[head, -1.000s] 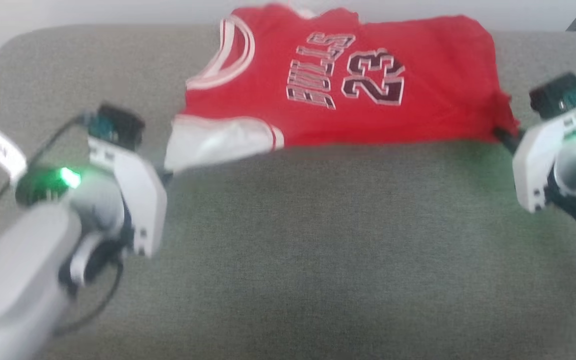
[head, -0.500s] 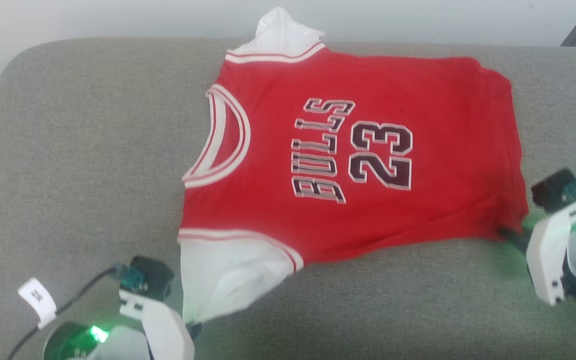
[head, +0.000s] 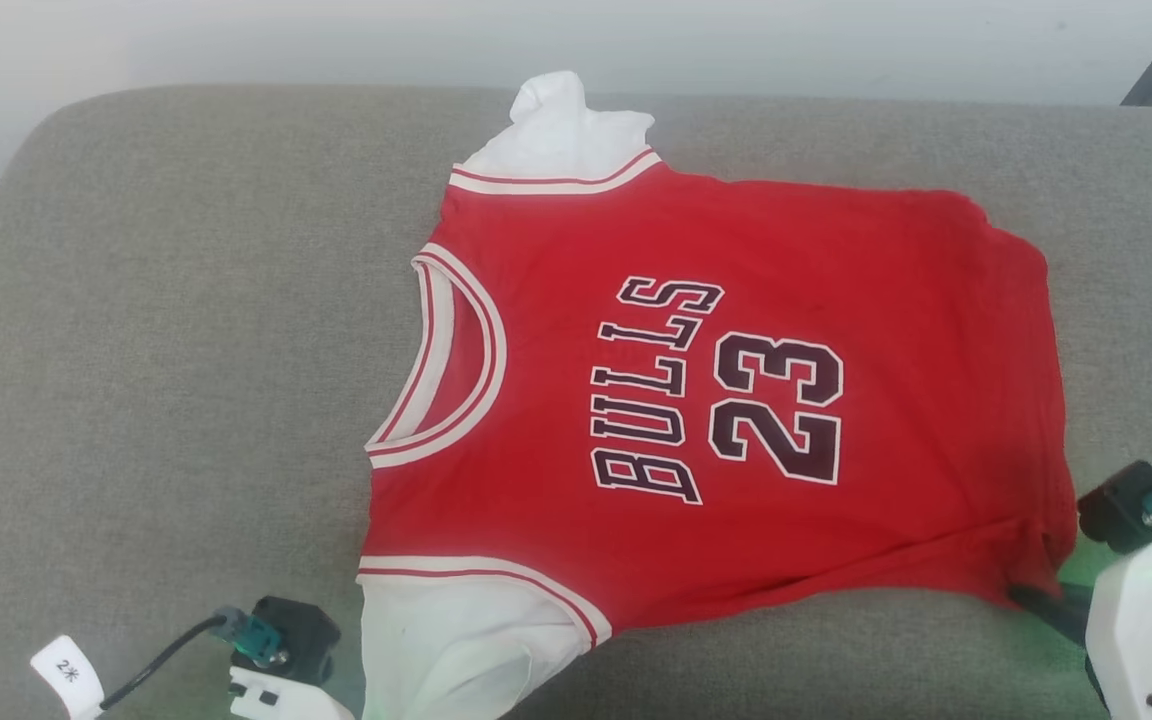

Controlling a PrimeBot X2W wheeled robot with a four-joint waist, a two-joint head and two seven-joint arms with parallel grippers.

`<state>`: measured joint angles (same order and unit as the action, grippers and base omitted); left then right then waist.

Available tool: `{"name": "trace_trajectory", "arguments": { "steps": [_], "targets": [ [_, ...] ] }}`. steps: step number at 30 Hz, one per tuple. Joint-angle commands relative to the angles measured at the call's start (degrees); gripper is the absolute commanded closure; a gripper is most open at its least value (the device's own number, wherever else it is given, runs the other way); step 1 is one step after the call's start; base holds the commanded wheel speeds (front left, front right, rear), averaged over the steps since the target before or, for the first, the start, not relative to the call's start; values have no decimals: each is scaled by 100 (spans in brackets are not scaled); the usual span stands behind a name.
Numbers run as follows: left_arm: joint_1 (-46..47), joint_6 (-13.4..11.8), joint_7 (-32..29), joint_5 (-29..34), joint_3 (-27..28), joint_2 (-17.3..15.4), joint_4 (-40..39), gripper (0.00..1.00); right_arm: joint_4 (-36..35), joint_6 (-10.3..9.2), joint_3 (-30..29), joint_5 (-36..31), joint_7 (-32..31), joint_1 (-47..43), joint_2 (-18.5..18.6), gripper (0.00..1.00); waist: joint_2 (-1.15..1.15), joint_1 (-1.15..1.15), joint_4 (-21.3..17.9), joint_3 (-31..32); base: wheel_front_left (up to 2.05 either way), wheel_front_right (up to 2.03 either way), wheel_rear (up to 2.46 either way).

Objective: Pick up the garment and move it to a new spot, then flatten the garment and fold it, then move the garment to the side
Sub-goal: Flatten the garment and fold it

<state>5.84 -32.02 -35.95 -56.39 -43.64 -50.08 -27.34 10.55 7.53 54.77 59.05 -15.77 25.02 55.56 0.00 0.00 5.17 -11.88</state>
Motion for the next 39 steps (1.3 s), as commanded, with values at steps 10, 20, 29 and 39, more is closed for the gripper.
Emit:
{"name": "trace_trajectory", "arguments": {
  "steps": [10, 20, 29, 39],
  "targets": [
    [672, 128, -34, 370, 378, -489, -173, 100, -75, -9, -454, 192, 199, 18, 1, 100, 0, 0, -190, 70, 0, 0, 0],
    [2186, 1057, -252, 672, 572, -423, 619, 100, 452, -10, -1157, -306, -119, 631, -536, 100, 0, 0, -309, -38, 0, 0, 0],
    [3764, 2156, -203, 1068, 318, 344, 2393, 100, 1178, -10, -1450, -894, -399, 1269, -1327, 100, 0, 0, -387, -303, 0, 0, 0],
    [4758, 2996, -48, 1076, -4, 1403, 4583, 100, 1916, -9, -1461, -1329, -483, 1810, -1934, 100, 0, 0, -497, -697, 0, 0, 0]
  ]
}}
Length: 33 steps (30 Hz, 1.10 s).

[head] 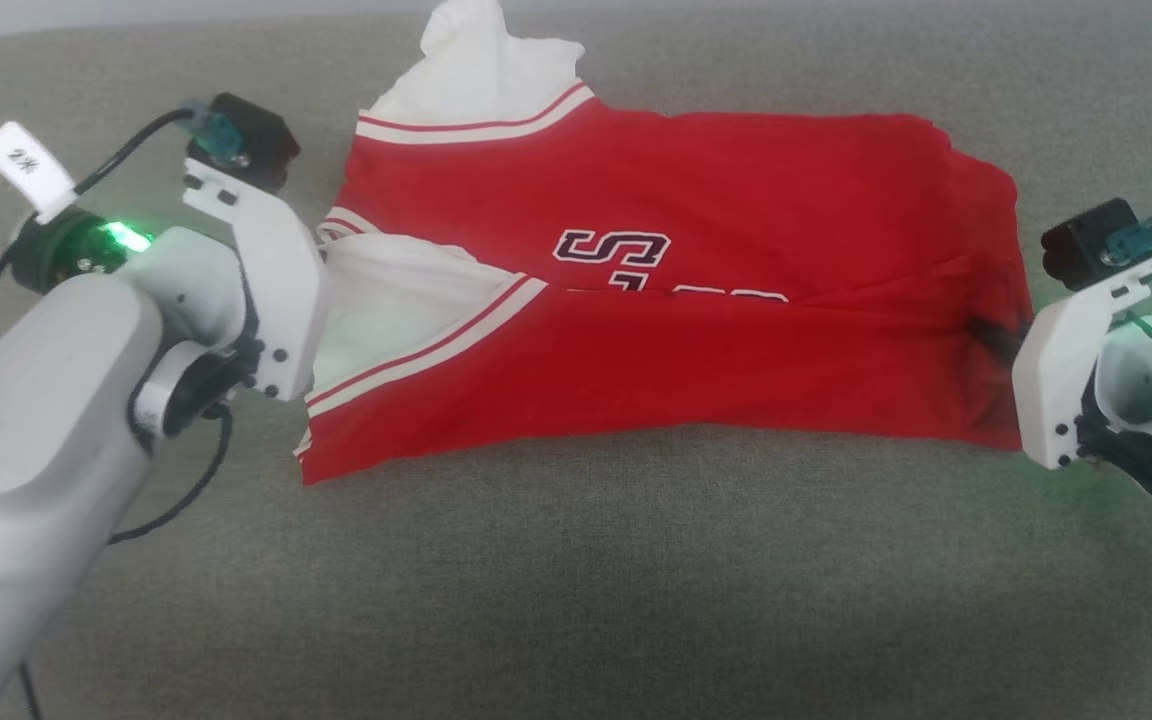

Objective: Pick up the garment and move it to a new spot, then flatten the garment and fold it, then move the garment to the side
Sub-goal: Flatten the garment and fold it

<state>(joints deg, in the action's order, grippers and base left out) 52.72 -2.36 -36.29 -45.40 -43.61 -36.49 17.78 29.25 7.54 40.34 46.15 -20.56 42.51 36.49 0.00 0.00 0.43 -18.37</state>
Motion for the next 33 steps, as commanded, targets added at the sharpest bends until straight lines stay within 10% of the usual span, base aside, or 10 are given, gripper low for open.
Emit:
{"name": "trace_trajectory", "arguments": {
  "steps": [1, 13, 16, 18, 19, 21, 33],
  "targets": [
    [124, 83, -9, -36, -36, 129, 250, 100, 133, -11, -21, -61, -35, 103, -77, 100, 0, 0, -32, -76, 0, 0, 0],
    [412, 568, -38, -307, -201, 870, 1946, 100, 888, -11, 13, -199, -539, 378, -610, 99, 0, 0, -85, -197, 0, 0, 0],
    [432, 598, -47, -353, -190, 936, 2129, 92, 927, -11, 20, -182, -596, 425, -663, 79, 0, 0, -89, -179, 0, 0, 0],
    [511, 615, -69, -387, -175, 945, 2265, 69, 932, -10, 22, -165, -657, 446, -682, 53, 0, 0, -89, -141, 0, 0, 0],
    [525, 621, -87, -398, -173, 963, 2307, 57, 918, -10, 26, -156, -681, 454, -689, 0, 0, 0, -86, -110, 0, 0, 0],
    [580, 636, -80, -413, -167, 982, 2350, 2, 837, -10, 27, -110, -711, 442, -680, 0, 0, 0, -73, -47, 0, 0, 0],
    [410, 403, -381, -603, -90, 756, 1934, 0, 231, -11, -646, -399, 259, 149, -417, 0, 0, 0, 26, 380, 0, 0, 0]
  ]
}}
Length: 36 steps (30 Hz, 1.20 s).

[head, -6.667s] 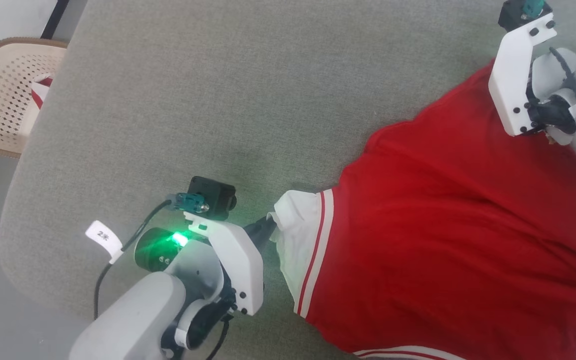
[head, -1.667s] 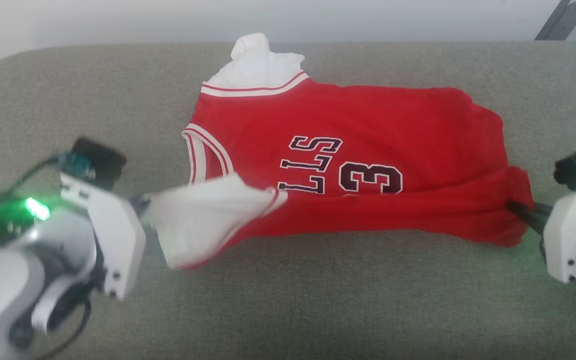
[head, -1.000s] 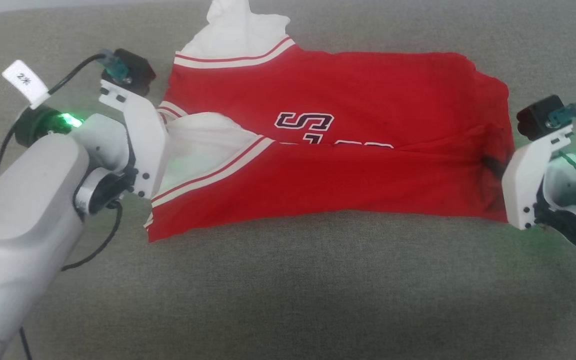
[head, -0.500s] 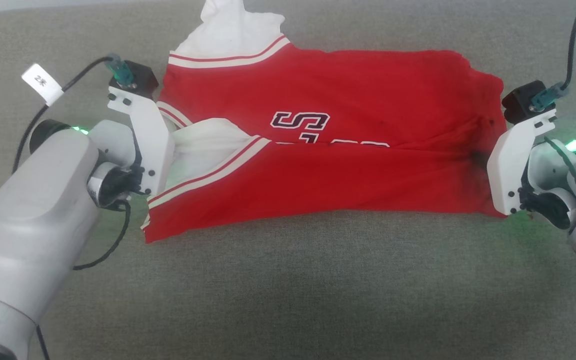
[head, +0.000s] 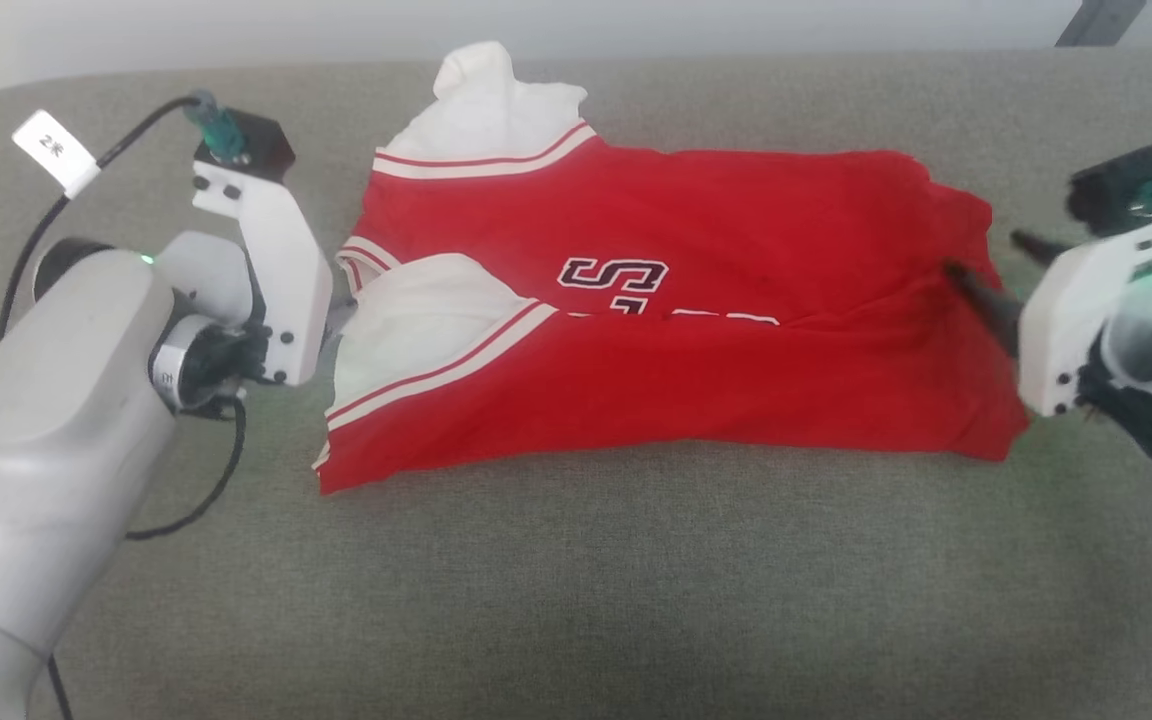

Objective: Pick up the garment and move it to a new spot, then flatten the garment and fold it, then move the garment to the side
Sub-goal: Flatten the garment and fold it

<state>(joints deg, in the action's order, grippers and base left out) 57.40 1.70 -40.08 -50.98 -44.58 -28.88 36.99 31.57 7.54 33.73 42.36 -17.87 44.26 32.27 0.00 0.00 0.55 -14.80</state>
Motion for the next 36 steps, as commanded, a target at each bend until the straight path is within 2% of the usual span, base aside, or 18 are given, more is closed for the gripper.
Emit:
{"name": "trace_trajectory", "arguments": {
  "steps": [1, 7, 8, 11, 16, 25, 34, 35, 36],
  "targets": [
    [-101, -54, -59, -73, 15, -60, -78, 0, -50, -11, -122, -106, 162, -82, 6, 0, 0, 0, 20, 52, 0, 0, 0],
    [-559, -377, -542, -433, 114, -238, -743, 0, -301, -10, -1135, -830, 1034, -556, -173, 0, 0, 0, 4, 181, 0, 0, 0],
    [-706, -510, -668, -491, 146, -333, -974, 0, -484, -11, -1489, -1084, 1263, -756, -268, 0, 0, 0, -14, 201, 0, 0, 0],
    [-949, -738, -830, -595, 160, -451, -1303, 0, -861, -12, -1960, -1567, 1541, -1131, -421, 0, 0, 0, -63, 208, 0, 0, 0],
    [-1267, -1047, -1020, -703, 180, -668, -1715, 0, -1641, -12, -2879, -2184, 1823, -1777, -913, 0, 0, 0, -221, 145, 0, 0, 0],
    [-1597, -1359, -1044, -776, 224, -862, -1793, 0, -2957, -11, -4021, -2958, 1910, -2672, -1860, 0, 0, 0, -501, -96, 0, 0, 0],
    [-1874, -1450, -997, -905, 232, -729, -1277, 0, -3266, -11, -4333, -3020, 1489, -3074, -2272, 0, 0, 0, -601, -251, 0, 0, 0],
    [-1908, -1431, -1019, -960, 235, -691, -1219, 57, -3277, -11, -4334, -2990, 1411, -3107, -2280, 0, 0, 0, -598, -262, 0, 0, 0],
    [-1920, -1389, -1005, -971, 219, -661, -1190, 100, -3261, -11, -4349, -2933, 1299, -3129, -2298, 0, 0, 0, -593, -274, 0, 0, 0]
  ]
}}
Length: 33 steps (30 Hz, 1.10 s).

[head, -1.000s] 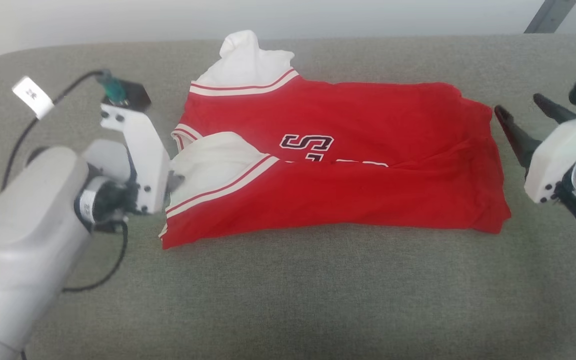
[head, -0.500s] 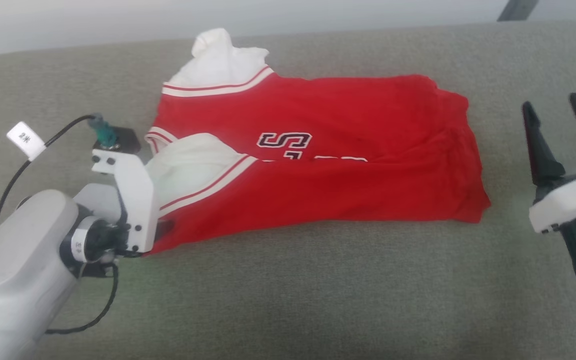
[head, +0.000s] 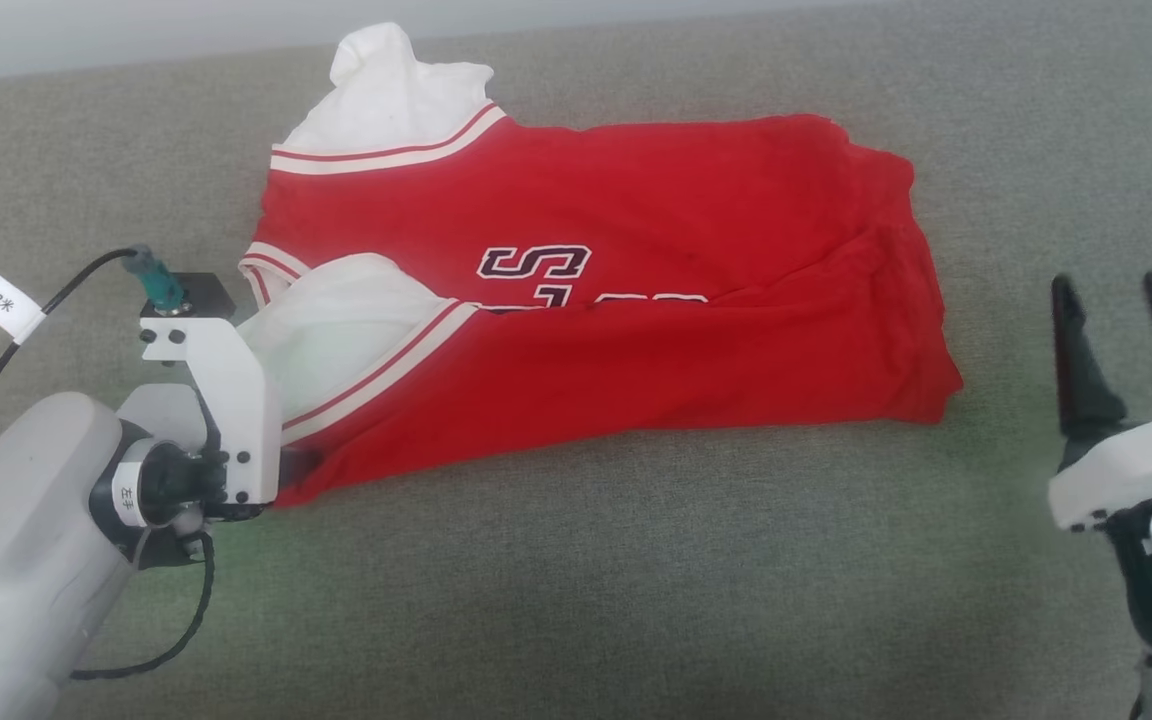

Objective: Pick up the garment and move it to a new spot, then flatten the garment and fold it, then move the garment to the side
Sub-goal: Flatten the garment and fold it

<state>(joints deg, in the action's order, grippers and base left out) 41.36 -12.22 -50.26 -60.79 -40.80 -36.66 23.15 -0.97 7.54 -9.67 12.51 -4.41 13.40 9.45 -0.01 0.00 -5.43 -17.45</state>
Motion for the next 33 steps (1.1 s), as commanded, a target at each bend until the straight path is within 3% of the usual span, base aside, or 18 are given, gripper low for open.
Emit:
{"name": "trace_trajectory", "arguments": {
  "steps": [1, 13, 24, 25, 26, 33],
  "targets": [
    [-310, 20, 44, 13, -166, 135, 230, 100, 26, -11, 12, 103, -195, -78, -25, 0, 1, 0, 14, -18, 0, 0, 0],
    [-220, 300, 144, -15, -267, 455, 425, 100, 523, -10, 403, 649, -2182, 25, 144, 0, 1, 0, 251, 6, 0, 0, 0],
    [-80, 462, 223, 38, -386, 702, 534, 100, 1349, -9, 738, 658, -3423, 521, 395, 0, 1, 0, 536, -64, 0, 0, 0],
    [-74, 470, 228, 31, -391, 719, 542, 100, 1418, -6, 784, 683, -3509, 556, 397, 54, 1, 0, 551, -66, 0, 0, 0],
    [-69, 487, 244, 28, -397, 739, 552, 100, 1463, -6, 845, 689, -3592, 592, 423, 100, 1, 0, 568, -70, 0, 0, 0],
    [-36, 549, 315, 25, -386, 757, 574, 100, 1561, -12, 839, 684, -3822, 764, 648, 100, 1, 0, 662, -33, 0, 0, 0]
  ]
}}
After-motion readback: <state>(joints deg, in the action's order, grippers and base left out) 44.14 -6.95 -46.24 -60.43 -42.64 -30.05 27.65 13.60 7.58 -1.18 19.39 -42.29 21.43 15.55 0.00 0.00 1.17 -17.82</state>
